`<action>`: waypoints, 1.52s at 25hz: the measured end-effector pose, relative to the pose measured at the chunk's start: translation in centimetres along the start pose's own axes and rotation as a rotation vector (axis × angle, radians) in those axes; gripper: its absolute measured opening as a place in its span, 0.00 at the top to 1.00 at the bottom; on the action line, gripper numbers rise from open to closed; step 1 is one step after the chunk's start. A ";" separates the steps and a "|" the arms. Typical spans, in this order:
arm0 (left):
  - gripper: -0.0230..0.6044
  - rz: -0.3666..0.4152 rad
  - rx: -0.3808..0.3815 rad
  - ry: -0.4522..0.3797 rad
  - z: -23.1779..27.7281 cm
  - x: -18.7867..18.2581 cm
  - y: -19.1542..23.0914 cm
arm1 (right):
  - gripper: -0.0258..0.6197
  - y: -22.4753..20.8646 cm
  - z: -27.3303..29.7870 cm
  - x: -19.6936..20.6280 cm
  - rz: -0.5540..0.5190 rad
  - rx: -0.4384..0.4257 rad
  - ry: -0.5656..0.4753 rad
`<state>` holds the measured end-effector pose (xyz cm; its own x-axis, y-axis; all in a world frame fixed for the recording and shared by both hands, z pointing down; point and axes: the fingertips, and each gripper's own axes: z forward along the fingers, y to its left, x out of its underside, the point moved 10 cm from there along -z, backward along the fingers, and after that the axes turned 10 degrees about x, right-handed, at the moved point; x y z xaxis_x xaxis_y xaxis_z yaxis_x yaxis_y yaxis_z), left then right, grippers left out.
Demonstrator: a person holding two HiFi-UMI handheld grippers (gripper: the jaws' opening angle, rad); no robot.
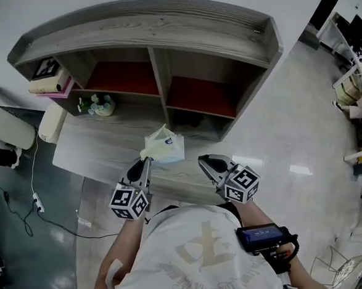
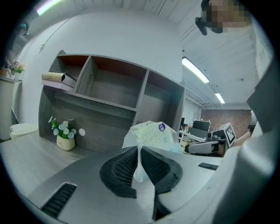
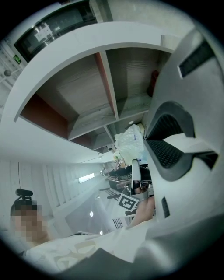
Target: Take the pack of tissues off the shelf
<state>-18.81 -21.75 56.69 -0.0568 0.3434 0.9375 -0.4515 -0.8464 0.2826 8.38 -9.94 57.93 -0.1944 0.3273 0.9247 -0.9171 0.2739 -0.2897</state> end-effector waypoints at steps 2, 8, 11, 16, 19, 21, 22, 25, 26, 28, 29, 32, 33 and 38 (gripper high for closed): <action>0.90 -0.013 -0.015 0.008 -0.7 0.8 0.1 | 0.95 0.3 0.1 0.0 -0.004 -0.012 0.004; 0.90 -0.026 -0.034 0.041 -1.8 2.8 0.0 | 0.96 0.8 0.2 0.5 -0.007 -0.025 0.021; 0.90 -0.031 -0.036 0.056 -2.1 3.7 0.0 | 0.96 1.0 0.3 0.8 -0.009 -0.028 0.028; 0.90 -0.041 -0.029 0.071 -2.1 4.4 0.0 | 0.96 0.9 0.3 1.1 -0.013 -0.025 0.033; 0.90 -0.040 -0.023 0.076 -1.6 4.6 -0.1 | 0.96 0.6 0.3 0.9 -0.018 -0.024 0.029; 0.90 -0.040 -0.014 0.084 -1.3 4.7 -0.2 | 0.96 0.5 0.2 0.9 -0.015 -0.018 0.027; 0.90 -0.039 -0.009 0.087 -1.2 4.7 -0.3 | 0.96 0.4 0.1 0.9 -0.014 -0.014 0.026; 0.90 -0.037 0.004 0.092 -0.6 4.8 -0.4 | 0.96 0.1 -0.1 0.9 -0.012 -0.005 0.023; 0.90 -0.036 0.009 0.092 -0.4 4.8 -0.5 | 0.96 0.0 -0.2 0.9 -0.012 -0.002 0.022; 0.90 -0.034 0.017 0.095 0.0 4.8 -0.7 | 0.96 -0.1 -0.5 0.9 -0.012 0.003 0.021; 0.90 -0.034 0.021 0.096 0.1 4.8 -0.9 | 0.96 -0.2 -0.7 1.0 -0.010 0.005 0.021; 0.90 -0.035 0.032 0.102 0.4 4.8 -1.2 | 0.96 -0.3 -1.1 1.1 -0.007 0.014 0.021; 0.90 -0.034 0.036 0.104 0.5 4.9 -1.3 | 0.96 -0.3 -1.2 1.2 -0.006 0.018 0.019; 0.90 -0.026 0.064 0.115 1.2 5.1 -2.1 | 0.96 -0.6 -2.2 1.4 -0.002 0.037 0.011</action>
<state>-17.11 -18.70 61.14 -0.1493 0.4065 0.9014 -0.3968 -0.8596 0.3220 9.42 -7.60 58.88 -0.1890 0.3371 0.9223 -0.9296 0.2411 -0.2786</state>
